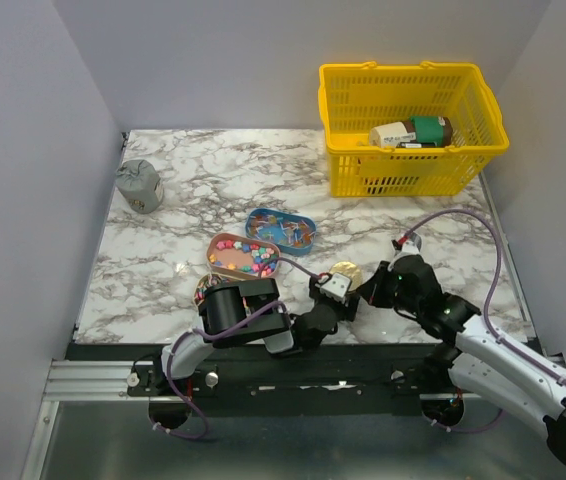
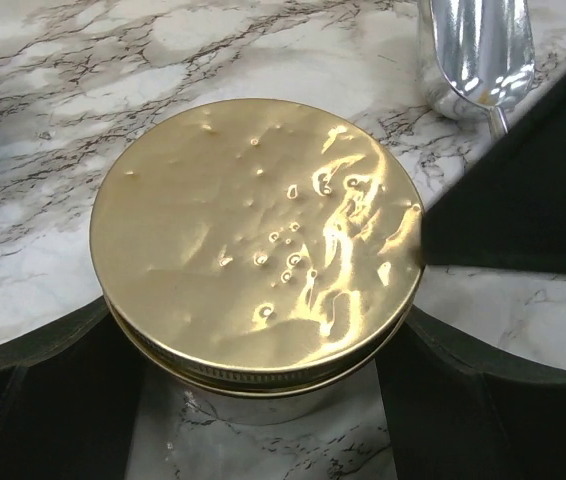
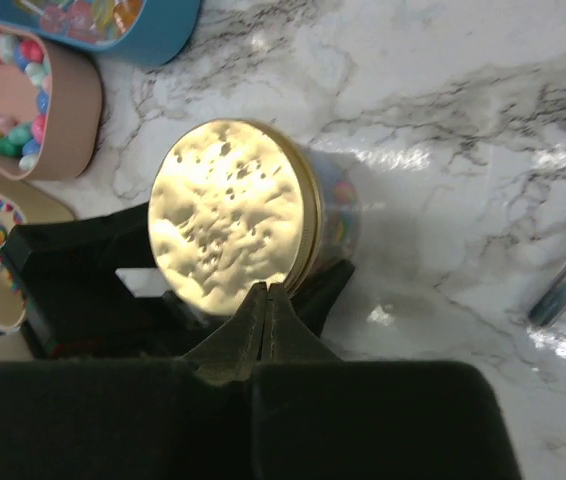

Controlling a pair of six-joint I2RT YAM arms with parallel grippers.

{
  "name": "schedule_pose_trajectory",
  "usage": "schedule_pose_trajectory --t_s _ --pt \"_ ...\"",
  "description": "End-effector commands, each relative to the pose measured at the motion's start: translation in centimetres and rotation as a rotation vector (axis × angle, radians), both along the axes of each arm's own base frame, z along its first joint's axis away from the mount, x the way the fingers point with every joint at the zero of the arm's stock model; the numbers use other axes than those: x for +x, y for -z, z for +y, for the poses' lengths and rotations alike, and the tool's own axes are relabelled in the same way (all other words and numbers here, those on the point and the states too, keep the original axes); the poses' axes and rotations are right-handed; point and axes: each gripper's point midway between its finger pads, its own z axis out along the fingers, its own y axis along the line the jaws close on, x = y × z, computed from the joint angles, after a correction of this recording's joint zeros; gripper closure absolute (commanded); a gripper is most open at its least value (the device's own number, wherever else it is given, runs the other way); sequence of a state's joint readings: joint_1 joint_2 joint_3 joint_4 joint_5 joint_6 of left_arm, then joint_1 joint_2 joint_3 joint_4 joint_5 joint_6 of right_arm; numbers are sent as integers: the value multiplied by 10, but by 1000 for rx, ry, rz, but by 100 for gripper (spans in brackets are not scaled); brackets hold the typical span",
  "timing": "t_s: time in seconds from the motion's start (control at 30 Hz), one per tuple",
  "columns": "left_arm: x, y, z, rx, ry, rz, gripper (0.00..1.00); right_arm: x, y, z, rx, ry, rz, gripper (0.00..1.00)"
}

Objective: Pack the candies
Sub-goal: Screw the bottle lid onto the packing bottle.

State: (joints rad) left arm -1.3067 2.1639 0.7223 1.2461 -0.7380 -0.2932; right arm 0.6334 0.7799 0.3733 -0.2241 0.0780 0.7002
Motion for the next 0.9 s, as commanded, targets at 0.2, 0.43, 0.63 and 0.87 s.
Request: schedule_pose_trajectory --t_s 0.2,0.43,0.63,0.87 --pt "-25 90 48 235 68 160 37 -10 -9 -23 -70 101 59 85" --pt "-32 100 46 288 108 163 37 23 -24 -18 -122 145 -7 42" --pt "-36 106 45 299 124 170 37 46 -16 -5 -172 120 2 43" --pt "-40 116 48 338 136 178 37 58 -8 9 -166 60 -22 77"
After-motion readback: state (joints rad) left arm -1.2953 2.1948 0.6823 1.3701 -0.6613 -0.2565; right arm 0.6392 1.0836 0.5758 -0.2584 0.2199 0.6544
